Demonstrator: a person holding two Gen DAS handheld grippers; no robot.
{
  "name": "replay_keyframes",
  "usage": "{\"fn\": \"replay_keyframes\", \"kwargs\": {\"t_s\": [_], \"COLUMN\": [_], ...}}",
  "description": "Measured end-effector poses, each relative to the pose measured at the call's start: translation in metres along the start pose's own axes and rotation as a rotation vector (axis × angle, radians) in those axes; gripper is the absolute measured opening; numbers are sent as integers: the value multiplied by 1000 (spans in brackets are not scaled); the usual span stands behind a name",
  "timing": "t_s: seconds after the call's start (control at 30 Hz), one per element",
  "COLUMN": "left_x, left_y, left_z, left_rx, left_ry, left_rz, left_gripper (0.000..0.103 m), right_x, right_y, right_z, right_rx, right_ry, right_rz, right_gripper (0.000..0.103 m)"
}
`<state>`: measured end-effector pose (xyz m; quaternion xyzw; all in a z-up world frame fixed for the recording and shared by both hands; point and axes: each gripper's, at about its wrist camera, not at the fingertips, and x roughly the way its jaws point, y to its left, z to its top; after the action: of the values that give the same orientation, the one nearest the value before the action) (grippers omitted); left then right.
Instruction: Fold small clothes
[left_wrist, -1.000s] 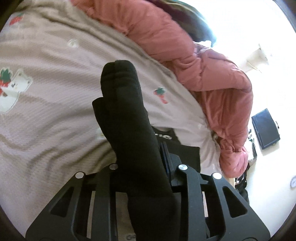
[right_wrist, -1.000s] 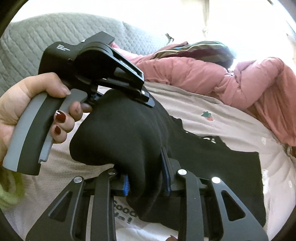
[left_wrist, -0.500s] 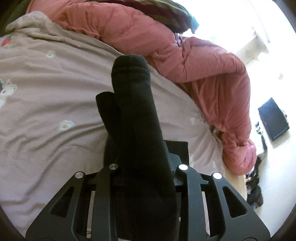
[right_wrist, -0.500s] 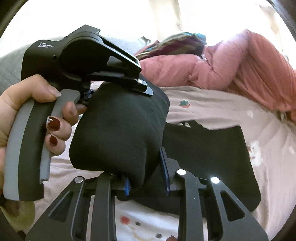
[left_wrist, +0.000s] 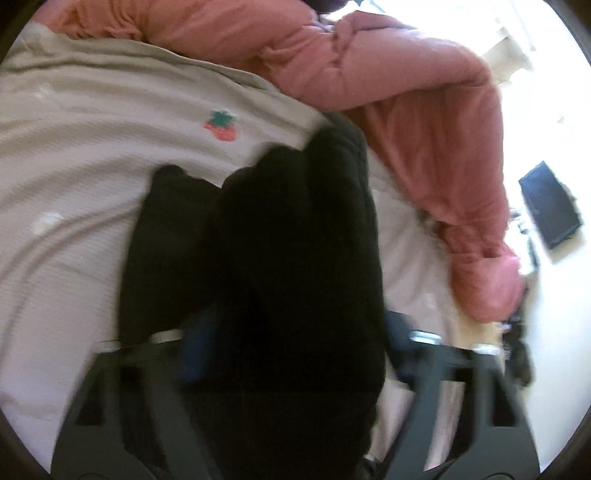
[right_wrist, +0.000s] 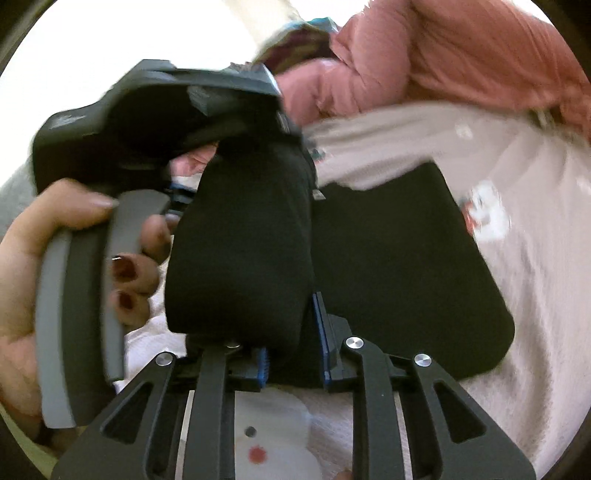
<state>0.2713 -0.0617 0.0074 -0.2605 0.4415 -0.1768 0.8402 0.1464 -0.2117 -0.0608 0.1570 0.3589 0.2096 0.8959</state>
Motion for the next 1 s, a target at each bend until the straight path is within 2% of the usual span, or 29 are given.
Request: {"fn": "replay_keyframes", "kwargs": {"t_s": [0.07, 0.13, 0.27, 0.4, 0.53, 0.63, 0.7, 0.8, 1.0], "left_x": [-9, -23, -34, -28, -18, -12, -10, -7, -6], "left_y": [-2, -2, 8, 29, 50, 60, 61, 56, 53], "left_z": [-3, -5, -14, -29, -37, -41, -43, -47, -52], "left_rx": [-1, 24, 89, 129, 103, 99, 102, 145, 170], "left_ry": [-28, -73, -102, -90, -49, -16, 1, 5, 12], "left_rz": [-69, -80, 42, 145, 180, 184, 174, 200, 203], "left_gripper": [80, 80, 77, 76, 76, 75, 74, 74, 75], "right_x": [1, 0, -11, -24, -46, -56, -54, -32, 18], "right_y": [-23, -39, -47, -48, -51, -56, -59, -60, -68], "right_z": [-3, -6, -11, -9, 2, 19, 35, 61, 94], "right_rx": [109, 186, 210, 196, 187, 188, 179, 162, 179], "right_ry": [27, 45, 50, 42, 0, -45, -43, 27, 163], "right_rz": [5, 31, 32, 21, 6, -5, 11, 43, 30], "right_gripper": [25, 26, 28, 38, 51, 56, 58, 61, 61]}}
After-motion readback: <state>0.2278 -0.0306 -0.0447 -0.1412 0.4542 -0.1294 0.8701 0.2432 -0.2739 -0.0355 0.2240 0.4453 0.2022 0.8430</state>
